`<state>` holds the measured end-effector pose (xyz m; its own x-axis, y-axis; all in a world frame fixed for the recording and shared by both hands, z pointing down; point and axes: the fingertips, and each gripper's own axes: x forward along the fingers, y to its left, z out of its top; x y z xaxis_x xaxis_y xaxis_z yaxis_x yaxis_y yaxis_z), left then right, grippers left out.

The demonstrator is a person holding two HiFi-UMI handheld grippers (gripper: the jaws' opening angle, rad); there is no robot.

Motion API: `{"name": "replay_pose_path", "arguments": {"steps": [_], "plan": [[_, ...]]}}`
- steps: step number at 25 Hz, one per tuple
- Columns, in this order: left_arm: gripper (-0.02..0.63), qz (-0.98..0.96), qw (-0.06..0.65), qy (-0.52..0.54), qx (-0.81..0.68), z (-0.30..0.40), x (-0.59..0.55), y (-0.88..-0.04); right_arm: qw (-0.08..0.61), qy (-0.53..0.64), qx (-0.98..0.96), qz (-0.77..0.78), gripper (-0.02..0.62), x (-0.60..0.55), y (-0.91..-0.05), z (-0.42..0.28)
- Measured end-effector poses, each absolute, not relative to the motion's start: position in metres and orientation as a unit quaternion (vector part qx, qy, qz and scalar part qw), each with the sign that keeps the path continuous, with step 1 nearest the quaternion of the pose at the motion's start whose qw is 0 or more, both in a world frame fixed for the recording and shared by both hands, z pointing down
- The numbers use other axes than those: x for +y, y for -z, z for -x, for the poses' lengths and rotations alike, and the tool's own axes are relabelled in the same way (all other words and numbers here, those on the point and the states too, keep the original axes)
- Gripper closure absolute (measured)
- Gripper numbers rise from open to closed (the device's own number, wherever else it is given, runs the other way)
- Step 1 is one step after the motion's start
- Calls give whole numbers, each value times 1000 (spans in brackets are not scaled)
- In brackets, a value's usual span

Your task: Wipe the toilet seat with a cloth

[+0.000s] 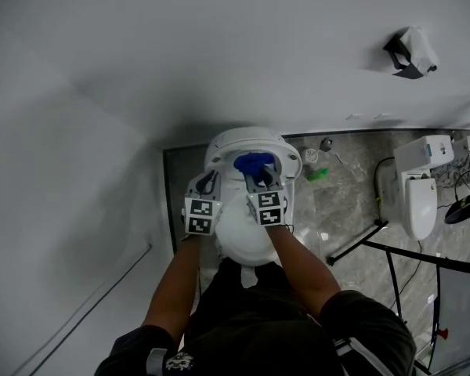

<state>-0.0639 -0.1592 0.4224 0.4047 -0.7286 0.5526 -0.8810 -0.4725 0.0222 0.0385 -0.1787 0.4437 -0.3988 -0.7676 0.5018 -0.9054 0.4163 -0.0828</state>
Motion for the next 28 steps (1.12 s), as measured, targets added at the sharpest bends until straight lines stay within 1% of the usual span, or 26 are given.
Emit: {"name": "replay_pose_path", "arguments": {"steps": [1,2,3,4,7,10,16,20,24,28], "plan": [[583,-824,153,-247,-486,61,-163,-423,198,-177,-818,-510,511,-172,-443,-40],[557,-825,150,-251,-484,60,-168,-424,195,-181,-817,-511,511,-165,-443,-43],[513,-825,148,-254,-483,58,-172,-425,191,-186,-816,-513,511,-159,-441,-46],[485,-826,145,-258,-480,57,-177,-426,186,-191,-815,-515,511,-153,-439,-49],[456,-832,125,-281,-461,48,-193,-431,178,-194,-816,-514,511,-133,-433,-59],[442,-837,102,-308,-441,39,-210,-437,175,-193,-818,-513,511,-109,-425,-71],[439,-835,65,-353,-417,29,-222,-446,173,-211,-804,-529,511,-59,-420,-103],[439,-838,58,-359,-406,29,-213,-441,165,-212,-798,-539,511,-55,-414,-120],[439,-847,51,-353,-395,26,-191,-437,137,-212,-800,-544,511,-66,-395,-130],[439,-854,77,-337,-390,26,-168,-432,87,-205,-813,-539,511,-83,-351,-134]]}}
